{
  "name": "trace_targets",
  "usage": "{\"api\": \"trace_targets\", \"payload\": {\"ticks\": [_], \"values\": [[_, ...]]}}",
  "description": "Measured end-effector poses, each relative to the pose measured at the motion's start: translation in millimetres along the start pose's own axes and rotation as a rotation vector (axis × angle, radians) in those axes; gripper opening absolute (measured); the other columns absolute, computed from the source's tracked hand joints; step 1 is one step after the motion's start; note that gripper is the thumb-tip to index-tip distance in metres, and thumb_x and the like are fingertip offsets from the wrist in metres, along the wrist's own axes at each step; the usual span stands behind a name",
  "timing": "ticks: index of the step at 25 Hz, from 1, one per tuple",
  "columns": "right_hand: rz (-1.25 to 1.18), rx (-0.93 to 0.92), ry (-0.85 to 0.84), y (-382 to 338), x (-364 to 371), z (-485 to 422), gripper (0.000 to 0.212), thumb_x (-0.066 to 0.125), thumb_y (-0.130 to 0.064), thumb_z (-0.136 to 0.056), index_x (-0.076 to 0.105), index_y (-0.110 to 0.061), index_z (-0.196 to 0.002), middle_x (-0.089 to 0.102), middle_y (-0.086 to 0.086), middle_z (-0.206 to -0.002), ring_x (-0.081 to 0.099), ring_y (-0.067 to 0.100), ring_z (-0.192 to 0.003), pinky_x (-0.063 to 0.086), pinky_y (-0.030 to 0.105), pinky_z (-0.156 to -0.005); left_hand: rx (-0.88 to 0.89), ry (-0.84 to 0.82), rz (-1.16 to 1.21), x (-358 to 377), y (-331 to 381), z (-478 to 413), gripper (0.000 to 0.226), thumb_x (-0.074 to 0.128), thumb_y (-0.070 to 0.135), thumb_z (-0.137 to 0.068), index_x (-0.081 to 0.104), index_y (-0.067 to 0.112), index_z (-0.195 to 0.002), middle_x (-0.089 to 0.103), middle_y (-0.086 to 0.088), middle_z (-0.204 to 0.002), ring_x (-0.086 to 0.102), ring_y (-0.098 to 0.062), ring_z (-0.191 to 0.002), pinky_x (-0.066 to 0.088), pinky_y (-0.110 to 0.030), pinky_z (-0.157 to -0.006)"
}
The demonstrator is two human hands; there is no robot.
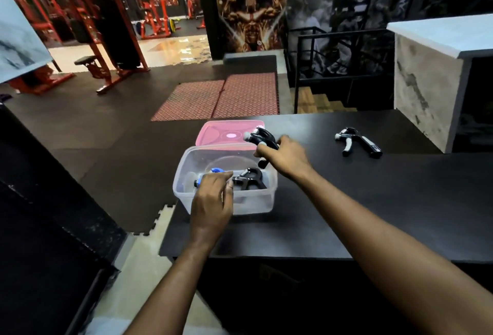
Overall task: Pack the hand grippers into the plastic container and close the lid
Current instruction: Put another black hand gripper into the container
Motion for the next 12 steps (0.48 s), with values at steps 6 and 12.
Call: {"api": "trace_targets", "payload": {"ticks": [6,12], "values": [[0.378,0.006,0.006,-44,68,-4,0.062,0.06,-0.072,-0.054,0.071,-0.019,-0.085,0.069,0.001,-0.083,0.068,0.024,-0.084,0.049,0.027,-0.063,-0.084,-0.003,-0.047,-32,-97,-36,0.032,0.05,0.012,-0.086,0.067,0.009,-0.113,0.07,-0.007,-0.113,0.062,-0.027,-0.108,0.047,-0.039,-0.097],[0.692,0.183,-0.086,-23,100,-1,0.034,0.069,-0.052,-0.068,0.067,-0.019,-0.075,0.074,-0.003,-0.089,0.069,0.021,-0.085,0.048,0.021,-0.063,-0.207,-0.325,0.023,4,-138,-34,0.065,0.046,0.0,-0.081,0.043,0.012,-0.145,0.038,-0.003,-0.155,0.028,-0.017,-0.146,0.014,-0.021,-0.117]]}}
Point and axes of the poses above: each hand's wrist, its own z-axis away from the middle knuckle, its own x-axis out of the palm, y = z × x, the point moved 9 cm from there along -z, towards the middle knuckle
